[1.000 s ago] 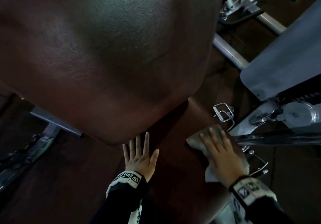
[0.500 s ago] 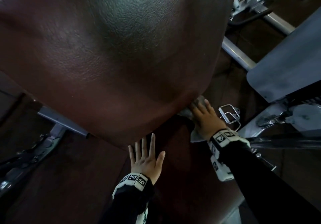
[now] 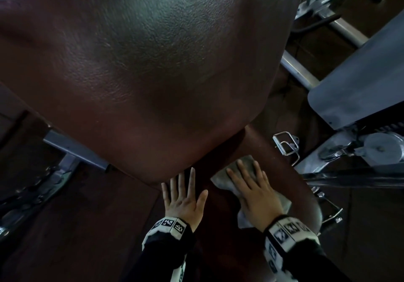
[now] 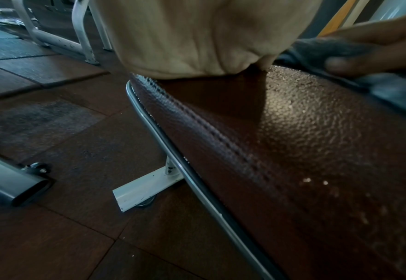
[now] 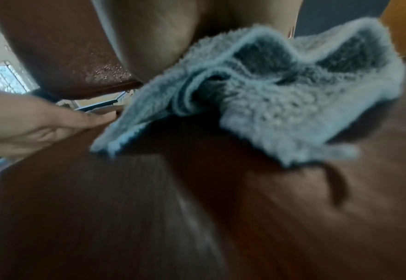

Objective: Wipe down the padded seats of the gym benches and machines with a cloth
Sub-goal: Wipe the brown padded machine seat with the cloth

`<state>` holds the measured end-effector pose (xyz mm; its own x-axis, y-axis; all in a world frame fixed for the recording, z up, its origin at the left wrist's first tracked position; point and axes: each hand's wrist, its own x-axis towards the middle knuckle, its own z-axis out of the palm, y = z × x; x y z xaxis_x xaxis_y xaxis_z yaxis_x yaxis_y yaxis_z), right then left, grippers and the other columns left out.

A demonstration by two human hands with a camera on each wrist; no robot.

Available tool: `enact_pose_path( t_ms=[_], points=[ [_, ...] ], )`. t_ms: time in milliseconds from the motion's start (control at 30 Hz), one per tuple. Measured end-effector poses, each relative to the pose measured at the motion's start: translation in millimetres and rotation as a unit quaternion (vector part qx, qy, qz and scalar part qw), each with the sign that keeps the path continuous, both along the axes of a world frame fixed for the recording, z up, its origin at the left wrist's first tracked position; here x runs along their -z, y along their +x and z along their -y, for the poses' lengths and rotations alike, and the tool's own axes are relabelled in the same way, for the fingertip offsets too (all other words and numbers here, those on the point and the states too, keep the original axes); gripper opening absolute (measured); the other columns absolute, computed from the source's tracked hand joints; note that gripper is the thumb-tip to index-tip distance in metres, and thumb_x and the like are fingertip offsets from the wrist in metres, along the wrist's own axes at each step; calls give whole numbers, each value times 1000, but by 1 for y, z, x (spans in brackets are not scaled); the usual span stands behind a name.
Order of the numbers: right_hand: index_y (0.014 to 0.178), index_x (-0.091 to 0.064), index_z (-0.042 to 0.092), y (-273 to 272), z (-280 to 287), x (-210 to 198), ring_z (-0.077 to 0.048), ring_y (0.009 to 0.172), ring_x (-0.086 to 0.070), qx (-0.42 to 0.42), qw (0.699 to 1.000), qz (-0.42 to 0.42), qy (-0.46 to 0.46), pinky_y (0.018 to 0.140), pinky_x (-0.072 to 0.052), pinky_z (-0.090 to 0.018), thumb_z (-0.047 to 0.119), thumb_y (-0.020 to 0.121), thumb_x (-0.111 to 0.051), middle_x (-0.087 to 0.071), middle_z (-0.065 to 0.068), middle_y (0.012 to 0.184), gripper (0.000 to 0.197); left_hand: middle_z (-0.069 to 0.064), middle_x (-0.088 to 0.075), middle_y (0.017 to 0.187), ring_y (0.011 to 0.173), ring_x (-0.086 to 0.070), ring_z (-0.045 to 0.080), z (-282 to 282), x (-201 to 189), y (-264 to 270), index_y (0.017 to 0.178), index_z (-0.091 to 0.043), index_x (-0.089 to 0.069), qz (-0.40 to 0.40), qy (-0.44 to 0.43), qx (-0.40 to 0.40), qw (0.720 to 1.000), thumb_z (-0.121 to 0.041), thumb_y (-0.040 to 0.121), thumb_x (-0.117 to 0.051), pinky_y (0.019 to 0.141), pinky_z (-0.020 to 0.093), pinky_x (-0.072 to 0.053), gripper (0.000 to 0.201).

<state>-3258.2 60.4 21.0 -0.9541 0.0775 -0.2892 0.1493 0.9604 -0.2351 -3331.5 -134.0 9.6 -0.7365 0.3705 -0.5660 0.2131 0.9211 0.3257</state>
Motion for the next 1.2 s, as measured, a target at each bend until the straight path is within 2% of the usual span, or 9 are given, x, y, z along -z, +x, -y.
enact_pose_path(
  t_ms=[167, 367, 500, 600, 667, 733, 967, 1100, 1200],
  points=[
    [150, -8, 32, -72, -20, -1, -36, 144, -4, 11, 1000, 21, -13, 113, -15, -47, 44, 81, -23, -10, 4, 158, 71, -6, 38, 140, 131, 36, 13, 1, 2, -1, 119, -45, 52, 0, 2, -7, 1000, -76, 55, 38, 98, 35, 40, 72],
    [150, -14, 25, -73, -63, 23, -30, 145, 1, 99, 993, 32, -59, 116, -7, -52, 54, 80, -20, -9, -1, 158, 76, -1, 27, 155, 131, 36, 13, 1, 2, 1, 122, -44, 50, -16, -8, -10, 1000, -75, 56, 38, 110, 44, 27, 74],
    [149, -9, 32, -38, -36, 1, -21, 143, 18, 124, 979, 6, -160, 118, 3, -40, 52, 89, -41, 8, 13, 155, 71, 1, 18, 159, 135, 31, 12, 0, -2, 4, 131, -41, 42, -31, -20, -13, 999, -72, 68, 23, 112, 44, 24, 72],
    [148, -14, 31, -10, -28, -22, -4, 140, 18, 165, 958, -11, -235, 114, 7, -28, 38, 97, -41, 8, 20, 152, 58, 9, -13, 160, 148, -4, 23, -12, -10, 12, 154, -22, -3, -96, 18, -57, 994, -62, 83, -4, 118, 49, 4, 81],
    [149, -16, 27, 9, -35, -22, -6, 142, 13, 220, 962, -34, -159, 115, 8, -33, 41, 97, -31, 5, 14, 154, 55, 14, -43, 146, 138, -36, 30, -32, -20, 17, 142, -8, -41, -161, 60, -71, 983, -51, 87, -27, 113, 55, -25, 71],
    [150, -16, 23, 28, -44, -13, -15, 145, 8, 292, 954, -11, -67, 117, 4, -42, 41, 98, -31, 0, 2, 158, 57, 12, -54, 136, 127, -50, 30, -60, -28, 26, 131, -9, -53, -187, 125, -31, 974, -43, 86, -40, 103, 53, -40, 58],
    [149, -4, 34, 51, -47, 5, -18, 145, 2, 368, 928, 30, -50, 116, -3, -48, 45, 96, -37, 2, 1, 159, 63, 5, -8, 161, 148, -4, 25, -134, -16, 20, 151, -24, -24, -151, 87, 60, 983, -61, 84, -41, 114, 51, -9, 78],
    [148, -1, 34, 55, -49, 11, -19, 145, 4, 346, 937, 40, -24, 116, -6, -51, 41, 96, -29, 7, 1, 158, 59, 9, -30, 155, 144, -24, 30, -125, -13, 21, 143, -23, -44, -159, 85, 69, 981, -52, 71, -42, 112, 51, -30, 78],
    [143, 9, 41, 54, -52, 10, -14, 144, 11, 363, 927, 59, -70, 116, 3, -46, 42, 97, -27, 14, 5, 157, 58, 7, -29, 155, 146, -15, 27, -94, -8, 42, 142, -23, -44, -171, 119, 58, 976, -43, 70, -46, 111, 49, -34, 75]
  ],
)
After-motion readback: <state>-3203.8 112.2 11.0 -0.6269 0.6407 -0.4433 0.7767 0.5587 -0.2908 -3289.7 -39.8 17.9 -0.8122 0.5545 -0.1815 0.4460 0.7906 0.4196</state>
